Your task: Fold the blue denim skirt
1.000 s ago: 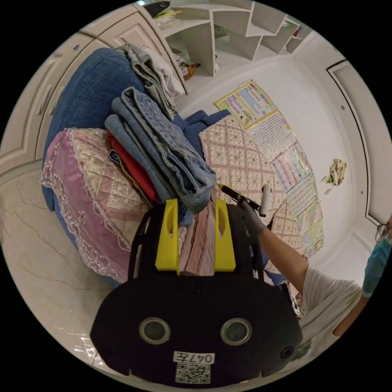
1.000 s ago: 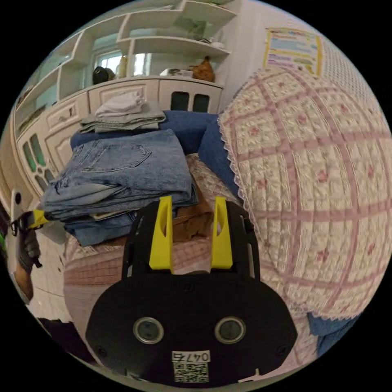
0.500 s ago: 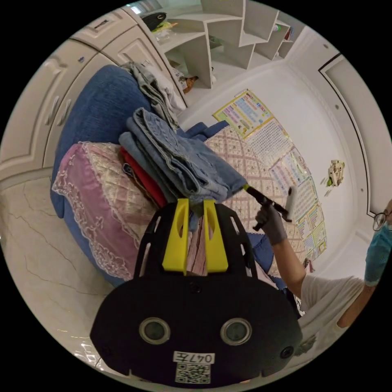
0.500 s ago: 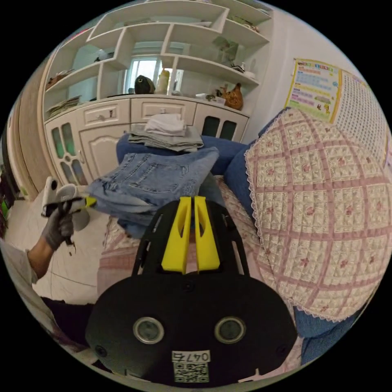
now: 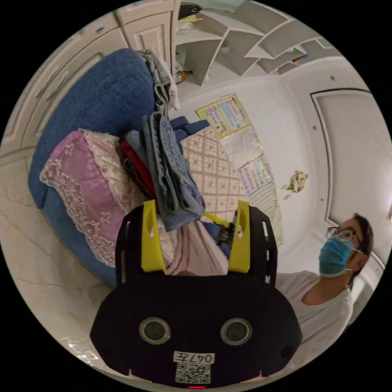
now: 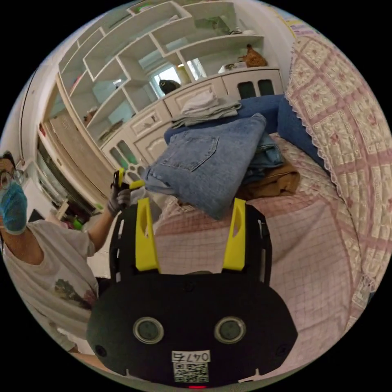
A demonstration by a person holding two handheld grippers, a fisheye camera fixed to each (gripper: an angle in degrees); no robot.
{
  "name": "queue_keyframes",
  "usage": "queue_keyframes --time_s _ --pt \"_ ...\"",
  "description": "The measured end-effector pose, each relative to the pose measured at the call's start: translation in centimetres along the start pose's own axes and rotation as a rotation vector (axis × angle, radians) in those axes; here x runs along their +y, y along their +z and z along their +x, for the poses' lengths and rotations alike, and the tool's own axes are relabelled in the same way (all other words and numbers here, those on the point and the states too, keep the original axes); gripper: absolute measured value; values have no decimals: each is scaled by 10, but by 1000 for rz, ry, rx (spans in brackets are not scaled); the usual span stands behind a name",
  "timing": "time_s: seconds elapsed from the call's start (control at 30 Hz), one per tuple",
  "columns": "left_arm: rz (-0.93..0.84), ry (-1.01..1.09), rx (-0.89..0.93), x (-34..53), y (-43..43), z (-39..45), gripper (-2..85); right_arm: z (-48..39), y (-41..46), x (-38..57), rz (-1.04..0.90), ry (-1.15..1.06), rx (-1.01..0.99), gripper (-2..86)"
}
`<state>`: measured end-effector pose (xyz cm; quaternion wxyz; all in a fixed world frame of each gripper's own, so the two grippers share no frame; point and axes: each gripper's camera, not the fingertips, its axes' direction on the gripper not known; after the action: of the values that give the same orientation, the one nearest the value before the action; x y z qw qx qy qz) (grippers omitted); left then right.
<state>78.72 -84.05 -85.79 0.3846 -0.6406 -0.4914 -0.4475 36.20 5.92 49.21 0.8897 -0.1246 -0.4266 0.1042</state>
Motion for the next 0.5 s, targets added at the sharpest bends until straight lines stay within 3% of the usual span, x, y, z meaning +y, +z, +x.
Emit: queue_keyframes --time_s 0.1,0.23,0.33,0.5 --pt "-87 -29 -55 -39 23 -14 239 29 -7 -14 112 146 17 180" --pt "-250 -98 -38 -79 71 -35 161 58 13 -26 106 294 -42 149" --pt "-221 -123 -21 -93 71 -32 129 47 18 -32 88 266 -114 50" --pt "-163 -104 -54 -123 54 -5 97 -42 -41 -57 -18 117 171 -2"
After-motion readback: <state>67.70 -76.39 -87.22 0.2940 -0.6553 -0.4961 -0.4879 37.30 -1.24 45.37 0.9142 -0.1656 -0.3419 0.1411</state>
